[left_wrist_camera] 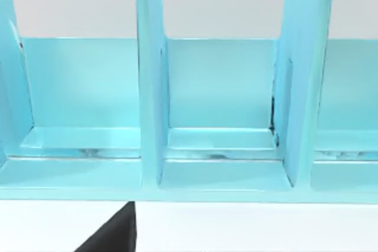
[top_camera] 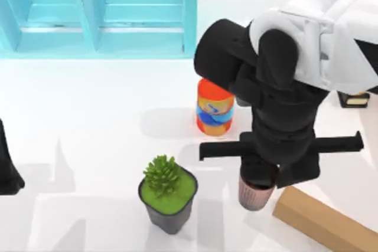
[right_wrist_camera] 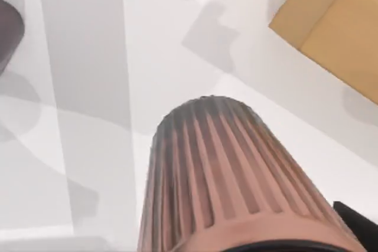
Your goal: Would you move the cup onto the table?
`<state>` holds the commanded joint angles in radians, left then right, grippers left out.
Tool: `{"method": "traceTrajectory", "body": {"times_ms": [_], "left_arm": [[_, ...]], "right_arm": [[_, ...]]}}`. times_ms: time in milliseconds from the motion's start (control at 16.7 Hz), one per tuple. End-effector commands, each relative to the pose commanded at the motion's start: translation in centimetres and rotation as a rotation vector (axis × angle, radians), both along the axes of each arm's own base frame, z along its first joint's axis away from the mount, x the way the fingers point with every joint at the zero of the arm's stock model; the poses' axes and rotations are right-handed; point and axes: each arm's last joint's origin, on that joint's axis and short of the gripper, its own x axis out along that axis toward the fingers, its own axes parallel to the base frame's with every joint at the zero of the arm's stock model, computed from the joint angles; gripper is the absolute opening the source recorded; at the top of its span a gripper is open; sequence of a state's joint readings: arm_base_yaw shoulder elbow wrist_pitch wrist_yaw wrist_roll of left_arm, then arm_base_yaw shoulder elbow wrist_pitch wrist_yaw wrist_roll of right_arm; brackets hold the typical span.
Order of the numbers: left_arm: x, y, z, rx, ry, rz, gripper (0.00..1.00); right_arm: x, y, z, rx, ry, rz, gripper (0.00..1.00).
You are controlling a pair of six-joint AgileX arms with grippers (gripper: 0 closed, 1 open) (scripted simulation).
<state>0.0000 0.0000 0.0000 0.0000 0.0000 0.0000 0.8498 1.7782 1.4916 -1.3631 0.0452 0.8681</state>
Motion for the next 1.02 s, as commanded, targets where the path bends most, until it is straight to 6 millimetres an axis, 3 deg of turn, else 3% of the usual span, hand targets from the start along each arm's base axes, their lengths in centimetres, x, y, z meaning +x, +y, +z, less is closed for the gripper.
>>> {"method": "traceTrajectory", "body": {"times_ms": [360,600,1020], "left_arm": [[0.0,0.0,0.0,0.000,0.000,0.000,1.00],[0.0,0.0,0.0,0.000,0.000,0.000,1.00],[0.0,0.0,0.0,0.000,0.000,0.000,1.00]], "right_arm": [[-0.1,0.3,-5.0,0.001,-0.003,0.004,0.00],[-0.2,0.3,-5.4,-0.001,-0.001,0.004,0.00],[-0.2,0.3,-5.4,-0.001,-0.001,0.004,0.53]]}}
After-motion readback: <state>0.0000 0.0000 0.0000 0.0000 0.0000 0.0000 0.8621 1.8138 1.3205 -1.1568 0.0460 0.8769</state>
